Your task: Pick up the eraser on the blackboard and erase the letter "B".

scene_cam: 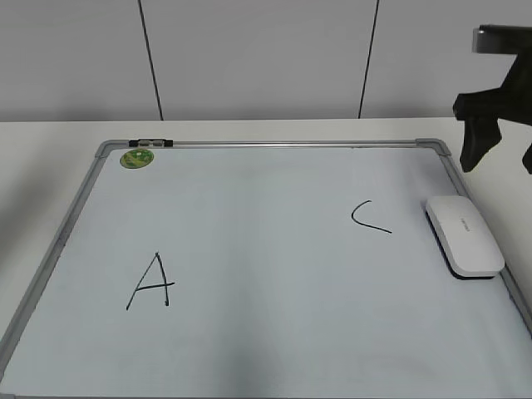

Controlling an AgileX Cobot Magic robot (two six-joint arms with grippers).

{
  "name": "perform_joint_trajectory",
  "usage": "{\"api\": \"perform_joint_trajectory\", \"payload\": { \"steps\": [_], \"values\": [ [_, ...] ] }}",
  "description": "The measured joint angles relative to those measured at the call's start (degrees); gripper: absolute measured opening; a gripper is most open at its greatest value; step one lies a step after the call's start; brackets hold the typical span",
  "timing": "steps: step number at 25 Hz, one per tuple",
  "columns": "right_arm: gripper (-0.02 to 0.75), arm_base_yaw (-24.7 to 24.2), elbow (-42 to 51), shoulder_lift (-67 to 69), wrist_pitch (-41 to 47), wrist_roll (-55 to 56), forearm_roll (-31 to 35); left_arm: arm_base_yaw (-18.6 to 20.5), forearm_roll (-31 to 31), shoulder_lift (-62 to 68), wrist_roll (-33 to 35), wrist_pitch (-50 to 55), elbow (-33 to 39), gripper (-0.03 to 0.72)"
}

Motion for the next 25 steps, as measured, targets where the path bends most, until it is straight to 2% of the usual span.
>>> {"api": "perform_joint_trajectory", "payload": {
  "steps": [5, 10, 20, 25],
  "values": [
    [0.590, 4.4, 4.9, -8.7, -3.2, 1.6, 0.2, 0.0, 0.0, -13.5, -0.1, -0.8, 10.3, 0.514],
    [0.589, 7.8, 16.0, -17.4, -8.8, 3.0, 0.0, -0.5, 0.0, -26.2, -0.1, -0.8, 17.3, 0.514],
    [0.588, 8.0, 37.8, -42.0, -12.3, 3.2, -0.9, -3.2, -0.1, -51.7, -1.2, 0.7, 34.6, 0.514],
    [0.588, 8.0, 45.3, -56.4, -10.0, 3.2, -0.9, -4.8, 0.1, -62.9, -1.3, 5.9, 38.8, 0.514]
  ]
}}
